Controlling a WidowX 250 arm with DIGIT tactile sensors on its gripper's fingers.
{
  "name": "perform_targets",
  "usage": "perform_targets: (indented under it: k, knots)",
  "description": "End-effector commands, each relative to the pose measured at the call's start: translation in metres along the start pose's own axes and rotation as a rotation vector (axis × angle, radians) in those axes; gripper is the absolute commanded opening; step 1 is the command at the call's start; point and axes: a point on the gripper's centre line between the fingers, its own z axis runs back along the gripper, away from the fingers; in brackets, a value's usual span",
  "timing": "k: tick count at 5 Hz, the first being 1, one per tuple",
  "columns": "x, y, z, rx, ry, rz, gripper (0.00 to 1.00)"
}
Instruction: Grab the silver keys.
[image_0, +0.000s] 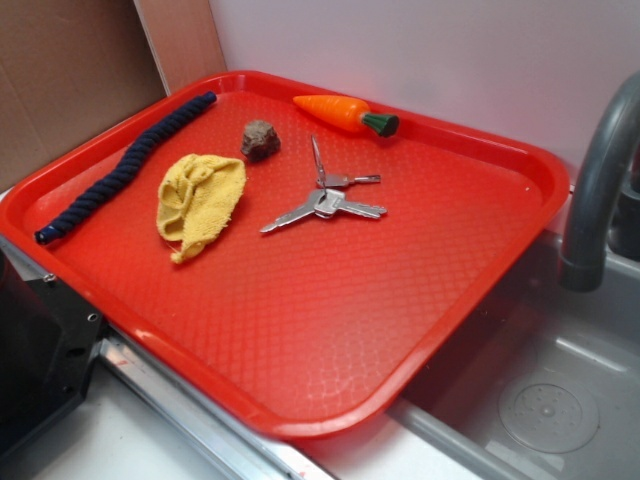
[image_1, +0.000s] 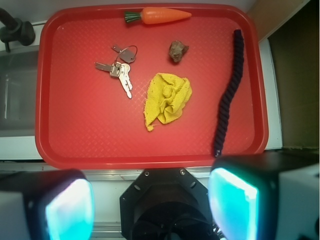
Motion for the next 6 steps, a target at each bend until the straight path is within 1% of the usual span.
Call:
perform_targets:
  k: [1, 2, 3, 4, 5, 6]
  knots:
    - [0.000, 0.000, 0.000, 0.000, 0.000, 0.000, 1.00]
    - [0.034, 0.007, -0.027, -0.109, -0.132, 0.004, 1.00]
    - [0.045, 0.012, -0.058, 0.021, -0.113, 0.191, 1.00]
    - [0.074, 0.003, -0.084, -0.184, -0.178, 0.307, 1.00]
    - [0.102, -0.004, -0.120, -0.247, -0.132, 0.460, 1.00]
    - [0.107, -0.011, -0.159, -0.272, -0.046, 0.582, 1.00]
